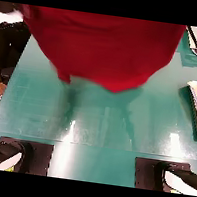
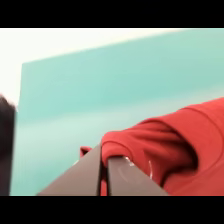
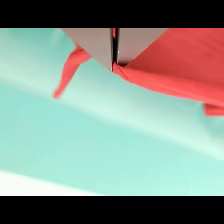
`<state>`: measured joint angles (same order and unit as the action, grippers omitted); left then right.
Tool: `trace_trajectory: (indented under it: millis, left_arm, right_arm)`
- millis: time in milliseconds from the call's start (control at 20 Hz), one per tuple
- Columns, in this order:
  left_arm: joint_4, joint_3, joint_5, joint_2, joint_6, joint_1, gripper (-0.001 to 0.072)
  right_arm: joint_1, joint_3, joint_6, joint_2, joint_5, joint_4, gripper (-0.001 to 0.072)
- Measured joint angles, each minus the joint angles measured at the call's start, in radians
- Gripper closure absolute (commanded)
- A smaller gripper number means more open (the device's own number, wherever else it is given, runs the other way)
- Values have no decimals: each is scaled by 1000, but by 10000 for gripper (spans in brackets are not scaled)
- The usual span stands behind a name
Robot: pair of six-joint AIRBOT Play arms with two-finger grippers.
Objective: Fold the shirts.
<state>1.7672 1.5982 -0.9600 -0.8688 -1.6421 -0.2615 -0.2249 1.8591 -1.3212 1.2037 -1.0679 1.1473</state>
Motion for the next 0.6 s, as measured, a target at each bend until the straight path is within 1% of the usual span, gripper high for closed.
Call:
trace_trajectory:
  millis: [200,300,450,600]
  left_arm:
    - [-42,29,2,187,-4,0,682]
    - [-72,38,2,243,-6,0,683]
    - [-133,57,-1,283,-8,0,683]
    - [-193,62,-17,282,-9,0,683]
  right_arm:
    - [0,0,5,-192,28,8,700]
    - [0,0,6,-269,38,34,700]
    - [0,0,6,-356,48,92,700]
    - [0,0,-20,-386,52,161,700]
